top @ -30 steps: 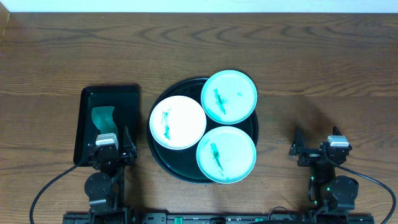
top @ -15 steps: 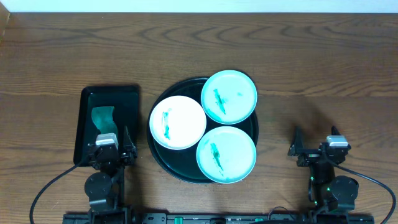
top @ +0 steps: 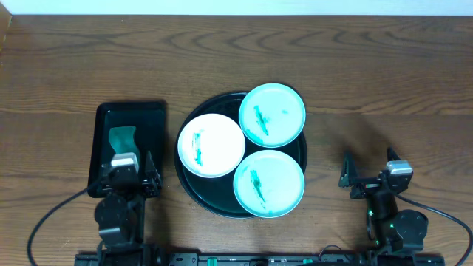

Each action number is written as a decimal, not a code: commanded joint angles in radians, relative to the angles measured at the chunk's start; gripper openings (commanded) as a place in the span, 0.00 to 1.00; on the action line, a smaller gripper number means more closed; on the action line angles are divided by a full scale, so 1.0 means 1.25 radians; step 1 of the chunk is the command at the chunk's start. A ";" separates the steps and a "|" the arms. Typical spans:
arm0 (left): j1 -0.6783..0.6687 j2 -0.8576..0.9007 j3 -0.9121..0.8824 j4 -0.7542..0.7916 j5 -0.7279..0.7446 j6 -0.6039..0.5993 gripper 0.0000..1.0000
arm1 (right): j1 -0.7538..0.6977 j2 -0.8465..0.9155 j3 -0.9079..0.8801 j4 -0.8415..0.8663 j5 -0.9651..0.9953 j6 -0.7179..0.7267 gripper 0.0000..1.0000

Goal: Clean dirty plates on tray and stack at the side
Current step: 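Move the right gripper over the plates on the round tray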

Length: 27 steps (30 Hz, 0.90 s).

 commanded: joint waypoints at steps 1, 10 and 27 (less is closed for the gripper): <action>-0.005 0.067 0.088 -0.029 -0.001 0.008 0.72 | -0.003 0.022 0.064 -0.013 -0.020 0.013 0.99; -0.005 0.246 0.299 -0.194 -0.001 0.008 0.73 | -0.003 0.207 0.223 -0.056 -0.068 0.013 0.99; -0.005 0.629 0.728 -0.623 0.090 -0.034 0.72 | -0.003 0.849 0.779 -0.505 -0.201 0.010 0.99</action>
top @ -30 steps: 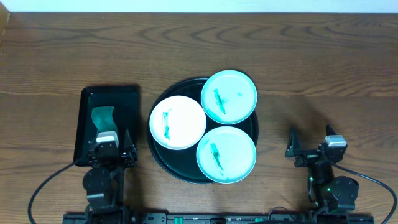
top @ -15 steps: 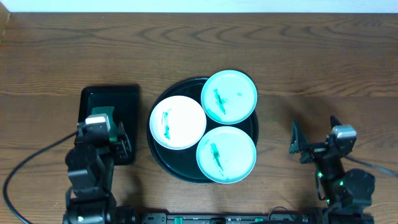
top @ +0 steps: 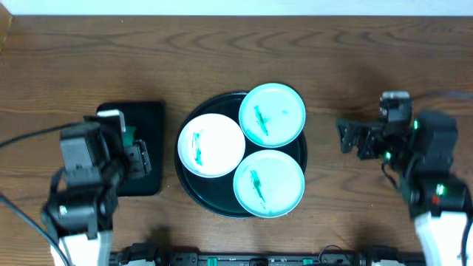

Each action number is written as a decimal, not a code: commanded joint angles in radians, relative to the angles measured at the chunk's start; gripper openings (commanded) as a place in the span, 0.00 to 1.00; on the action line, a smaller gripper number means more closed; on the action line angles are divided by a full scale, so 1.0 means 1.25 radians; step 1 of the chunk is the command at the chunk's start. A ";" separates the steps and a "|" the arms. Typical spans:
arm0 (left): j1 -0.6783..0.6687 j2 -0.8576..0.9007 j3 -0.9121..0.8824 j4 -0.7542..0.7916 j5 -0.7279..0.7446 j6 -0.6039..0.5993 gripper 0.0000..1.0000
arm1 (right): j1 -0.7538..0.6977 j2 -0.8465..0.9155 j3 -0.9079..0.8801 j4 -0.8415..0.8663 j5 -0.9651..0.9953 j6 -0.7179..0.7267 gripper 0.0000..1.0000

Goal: Clean dirty plates on tray and stack at the side
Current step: 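Move the right gripper over the plates on the round tray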

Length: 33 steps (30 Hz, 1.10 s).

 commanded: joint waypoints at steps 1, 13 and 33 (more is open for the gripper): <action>-0.005 0.092 0.104 -0.060 0.079 -0.012 0.72 | -0.002 0.118 0.125 -0.088 -0.037 0.003 0.99; -0.005 0.251 0.128 -0.074 0.093 -0.012 0.72 | 0.004 0.260 0.190 -0.063 -0.175 0.009 0.99; -0.004 0.297 0.129 -0.031 -0.008 -0.010 0.73 | 0.320 0.423 0.212 0.034 -0.041 0.239 0.62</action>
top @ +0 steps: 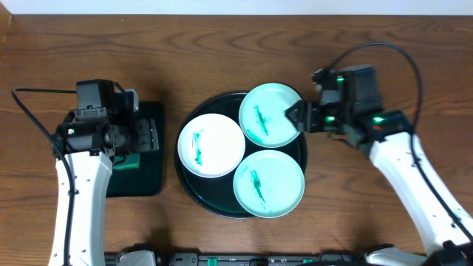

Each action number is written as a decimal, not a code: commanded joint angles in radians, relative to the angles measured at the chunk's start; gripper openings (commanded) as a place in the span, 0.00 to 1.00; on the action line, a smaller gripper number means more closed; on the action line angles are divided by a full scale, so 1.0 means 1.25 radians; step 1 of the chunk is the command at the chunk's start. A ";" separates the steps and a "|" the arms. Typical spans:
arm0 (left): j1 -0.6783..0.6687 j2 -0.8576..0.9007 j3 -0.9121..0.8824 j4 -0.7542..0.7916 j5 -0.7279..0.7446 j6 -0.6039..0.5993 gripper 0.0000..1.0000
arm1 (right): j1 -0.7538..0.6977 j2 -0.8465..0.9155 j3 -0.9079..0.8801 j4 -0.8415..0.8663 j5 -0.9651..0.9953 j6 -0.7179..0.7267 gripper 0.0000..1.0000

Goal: Clean dirty plates on tray and stack at the side
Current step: 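Move the right gripper over the plates on the round tray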

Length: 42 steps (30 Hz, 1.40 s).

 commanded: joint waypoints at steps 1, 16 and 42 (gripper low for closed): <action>-0.004 -0.017 0.018 0.004 -0.081 -0.005 0.72 | 0.065 0.050 0.045 0.005 0.008 0.072 0.61; -0.004 -0.017 0.017 0.004 -0.127 -0.004 0.72 | 0.241 0.298 0.179 -0.061 0.107 0.128 0.44; -0.004 -0.017 0.017 0.004 -0.127 -0.004 0.73 | 0.262 0.311 0.179 -0.063 0.139 0.125 0.41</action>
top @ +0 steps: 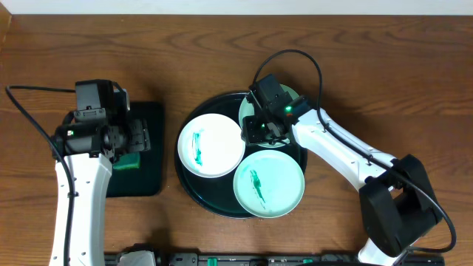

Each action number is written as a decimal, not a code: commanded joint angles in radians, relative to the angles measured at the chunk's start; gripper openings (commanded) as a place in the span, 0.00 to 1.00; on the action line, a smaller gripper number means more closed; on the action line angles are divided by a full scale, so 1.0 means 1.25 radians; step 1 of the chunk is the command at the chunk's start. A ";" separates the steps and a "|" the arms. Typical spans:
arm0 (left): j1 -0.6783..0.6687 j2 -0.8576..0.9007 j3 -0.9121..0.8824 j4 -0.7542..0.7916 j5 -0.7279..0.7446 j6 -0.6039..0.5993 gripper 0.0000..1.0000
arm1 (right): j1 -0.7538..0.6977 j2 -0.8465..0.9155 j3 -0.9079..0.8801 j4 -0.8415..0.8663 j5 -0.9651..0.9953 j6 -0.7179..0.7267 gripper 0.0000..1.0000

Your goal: Clean dirty plates on tray and stack at the side

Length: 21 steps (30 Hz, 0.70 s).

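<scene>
A round black tray (pixel 194 185) holds three plates smeared with green. The white plate (pixel 211 144) lies at its left and a teal plate (pixel 268 183) at its front. The other teal plate (pixel 294 97) at the back right is mostly covered by my right arm. My right gripper (pixel 253 131) hangs over that plate's left edge; the arm hides how its jaws stand. My left gripper (pixel 137 140) is low over the green sponge (pixel 130 160) and looks open, with nothing held.
The sponge lies in a small black rectangular tray (pixel 151 181) left of the round tray. Bare wooden table (pixel 369 66) surrounds both trays. The right arm's cable (pixel 307 63) loops above the back of the round tray.
My right gripper has gone from the right rim of the back teal plate to over its left edge, the arm now stretched across it. My left gripper has barely shifted over the sponge.
Both arms were folded at the table's front edge, grippers open. Then they stood raised beside the trays. Then the left gripper was over the sponge tray and the right at the back teal plate's right rim. Now the right reaches across that plate. No plate has moved.
</scene>
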 commanded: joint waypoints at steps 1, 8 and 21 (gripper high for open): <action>-0.004 -0.009 0.017 -0.002 -0.009 -0.004 0.72 | 0.015 0.001 0.013 -0.002 0.007 0.008 0.41; -0.004 -0.009 0.017 -0.002 -0.009 -0.004 0.72 | 0.018 0.001 0.013 -0.002 0.007 0.008 0.41; -0.004 -0.009 0.017 -0.002 -0.010 -0.004 0.72 | 0.018 0.001 0.013 -0.003 0.007 0.002 0.42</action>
